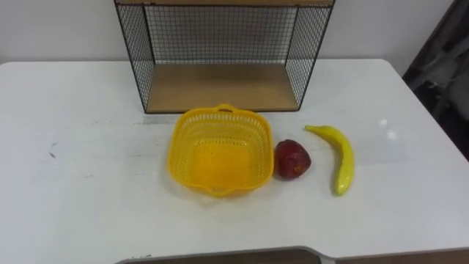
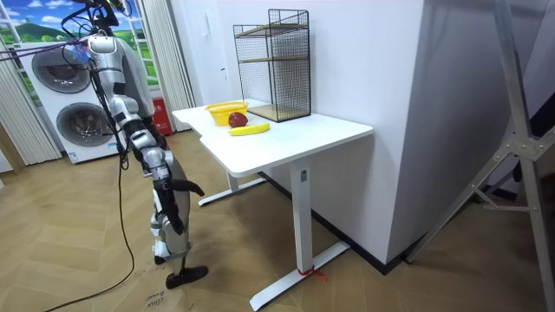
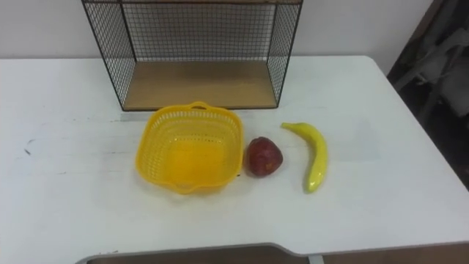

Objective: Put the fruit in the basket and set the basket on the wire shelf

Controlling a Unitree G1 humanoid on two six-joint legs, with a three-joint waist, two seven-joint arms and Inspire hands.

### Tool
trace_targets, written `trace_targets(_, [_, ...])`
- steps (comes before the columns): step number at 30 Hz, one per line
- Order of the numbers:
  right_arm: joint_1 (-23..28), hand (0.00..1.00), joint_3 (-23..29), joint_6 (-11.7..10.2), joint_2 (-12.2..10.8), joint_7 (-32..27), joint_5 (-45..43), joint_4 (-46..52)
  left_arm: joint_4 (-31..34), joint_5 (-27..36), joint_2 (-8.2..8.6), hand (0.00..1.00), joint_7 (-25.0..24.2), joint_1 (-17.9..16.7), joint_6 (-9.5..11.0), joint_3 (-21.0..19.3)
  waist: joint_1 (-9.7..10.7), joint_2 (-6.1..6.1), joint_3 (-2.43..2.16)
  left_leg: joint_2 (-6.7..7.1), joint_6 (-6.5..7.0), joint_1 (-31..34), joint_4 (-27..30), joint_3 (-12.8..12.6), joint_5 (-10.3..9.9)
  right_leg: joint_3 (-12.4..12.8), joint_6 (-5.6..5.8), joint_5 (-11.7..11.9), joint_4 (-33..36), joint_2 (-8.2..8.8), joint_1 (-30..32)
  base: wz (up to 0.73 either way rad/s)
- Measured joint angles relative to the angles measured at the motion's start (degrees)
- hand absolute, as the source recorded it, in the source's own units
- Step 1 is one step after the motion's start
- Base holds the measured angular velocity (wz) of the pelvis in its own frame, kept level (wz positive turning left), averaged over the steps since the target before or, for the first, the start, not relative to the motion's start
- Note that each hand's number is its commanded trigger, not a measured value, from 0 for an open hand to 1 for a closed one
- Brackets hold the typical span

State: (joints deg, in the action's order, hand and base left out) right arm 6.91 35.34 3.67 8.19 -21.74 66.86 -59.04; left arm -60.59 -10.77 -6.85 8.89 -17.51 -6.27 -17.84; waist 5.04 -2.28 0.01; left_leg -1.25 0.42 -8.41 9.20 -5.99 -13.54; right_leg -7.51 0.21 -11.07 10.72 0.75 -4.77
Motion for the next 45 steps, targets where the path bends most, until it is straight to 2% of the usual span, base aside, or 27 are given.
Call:
trace_targets(1, [0.0, 0.0, 0.3, -1.2, 0.5, -2.3, -0.3, 2.9, -0.1, 0.1, -0.36, 0.0, 0.8, 0.0, 0.5, 0.0, 0.3, 0.05, 0.0, 0.0, 0.0, -0.1, -0.2, 0.0, 0.0, 0.0, 0.01, 0.0, 0.0, -0.01, 0.0, 0.0])
trace_targets(5, [0.1, 0.0, 1.8, -3.6, 1.4, -9.1, -2.5, 14.0, 0.0, -0.1, -0.73, 0.0, 1.7, 0.0, 0.6, 0.0, 1.2, -0.05, -0.12, 0.01, 0.01, 0.3, -0.3, -0.1, 0.0, -0.2, 0.01, 0.0, 0.1, 0.0, 0.5, -0.01])
trace_targets(6, [0.1, 0.0, 2.0, -3.9, 1.5, -11.0, -5.9, 18.2, 0.2, -0.1, -0.71, 0.0, 1.7, 0.0, 0.6, 0.1, 1.3, -0.14, -0.24, 0.01, 0.01, 0.7, -0.3, -0.1, 0.0, 0.1, 0.0, 0.0, 0.4, -0.04, 0.9, -0.07])
trace_targets(8, [0.1, 0.0, 2.0, -4.4, 1.5, -14.2, -12.3, 25.3, 1.0, -0.2, -0.39, 0.0, 1.7, -0.1, 0.5, 0.1, 1.2, 0.01, -0.16, 0.03, 0.01, 1.3, -0.1, -0.3, 0.0, 0.3, 0.01, 0.1, 1.0, -0.04, 1.3, -0.06])
trace_targets(10, [0.0, 0.0, 1.8, -5.8, 1.5, -18.3, -20.9, 33.3, 2.2, -0.2, -0.53, 0.0, 1.7, 0.0, 0.8, 1.2, 0.9, 0.03, -0.17, 0.07, 0.01, 2.0, 0.3, -0.3, 0.0, 0.4, -0.01, 0.1, 1.1, -0.02, 2.0, 0.0])
trace_targets(11, [-0.1, 0.0, 1.8, -6.1, 1.5, -19.1, -22.4, 35.1, 2.2, -0.2, -0.52, 0.0, 1.7, 0.1, 1.0, 1.2, 0.8, 0.04, -0.16, 0.07, 0.01, 2.0, 0.3, -0.3, 0.0, 0.4, -0.01, 0.1, 1.1, -0.02, 2.0, 0.0])
trace_targets(14, [-0.1, 0.0, -2.0, -6.9, 1.5, -22.9, -33.2, 43.4, 2.1, -0.1, -0.61, 0.0, 1.8, 0.4, 1.9, 3.3, 0.0, 0.09, -0.17, 0.01, 0.01, 2.2, 0.3, -0.9, 0.0, 0.9, -0.02, 0.1, 1.2, -0.14, 2.5, -0.11])
trace_targets(16, [0.3, 0.0, -3.6, -6.9, 1.5, -23.6, -38.8, 48.4, 1.9, 0.0, -0.42, 0.0, 1.8, 0.5, 2.9, 3.6, -0.6, 0.11, -0.14, 0.01, 0.01, 2.5, 0.3, -1.0, 0.0, 0.9, -0.03, 0.2, 1.2, -0.13, 2.8, -0.06])
trace_targets(19, [0.7, 0.0, -5.3, -7.3, 1.9, -23.6, -44.0, 54.0, 1.7, -0.1, -0.72, 0.0, 1.8, 0.1, 2.9, 3.6, -1.0, -0.28, -0.08, 0.02, 0.01, 2.6, 0.3, -1.1, 0.0, 1.0, -0.03, 0.1, 1.0, -0.07, 2.9, 0.03])
trace_targets(23, [1.3, 0.0, -9.6, -7.4, 2.7, -21.6, -49.2, 59.6, 1.7, -0.1, -0.82, 0.0, 1.7, -0.3, 2.8, 5.1, -1.9, -0.45, 0.2, -0.08, 0.01, 2.9, 0.3, -1.5, 0.0, 1.2, -0.06, 0.3, 1.2, -0.17, 3.7, -0.07])
trace_targets(27, [1.0, 0.0, -12.4, -7.4, 4.0, -16.9, -53.1, 61.1, 1.0, -0.1, -0.97, 0.0, 1.5, -0.2, 3.4, 6.4, -2.3, -0.71, 0.08, -0.1, 0.01, 2.8, 0.3, -1.5, 0.0, 1.0, -0.08, 0.3, 1.2, -0.17, 3.5, 0.0])
trace_targets(31, [1.0, 0.0, -16.2, -7.4, 5.5, -11.5, -54.0, 61.1, -0.1, -0.1, -1.09, 0.0, 1.6, -0.3, 3.7, 8.1, -2.5, -1.34, 0.23, -0.14, 0.01, 2.1, 0.2, -1.5, 0.0, 0.9, -0.08, 0.4, 1.0, -0.18, 2.5, 0.0])
trace_targets(35, [1.0, 0.0, -18.3, -7.3, 5.7, -6.6, -56.6, 61.3, -0.1, -0.1, -1.19, 0.0, 1.5, -0.4, 3.6, 8.7, -2.7, -1.64, 0.24, -0.14, 0.01, 2.2, 0.2, -1.5, 0.0, 0.9, -0.07, 0.5, 1.0, -0.17, 2.6, 0.0])
trace_targets(37, [1.0, 0.0, -20.0, -7.3, 5.7, -3.1, -58.4, 61.3, -0.2, -0.1, -1.84, 0.0, 1.1, 0.0, 3.7, 9.6, -3.3, -1.68, 0.23, -0.17, 0.01, 2.0, 0.2, -1.5, 0.0, 1.0, -0.09, 0.6, 1.0, -0.2, 2.5, 0.0])
trace_targets(42, [1.0, 0.0, -23.4, -7.3, 5.8, 4.0, -58.4, 61.3, -0.7, 0.0, -2.81, 0.0, -0.9, 0.5, 4.1, 11.3, -3.8, -1.5, 0.27, -0.2, 0.02, 1.6, 0.2, -1.4, 0.0, 0.8, -0.12, 0.7, 0.9, -0.21, 1.9, 0.01])
trace_targets(45, [0.9, 0.0, -23.9, -7.3, 5.8, 7.6, -58.4, 61.3, -1.3, 0.0, -2.8, 0.0, -2.5, 0.2, 4.1, 11.3, -3.9, -1.46, 0.28, -0.21, 0.02, 1.7, 0.2, -1.1, 0.0, 0.4, -0.11, 0.8, 0.9, -0.17, 1.9, 0.05])
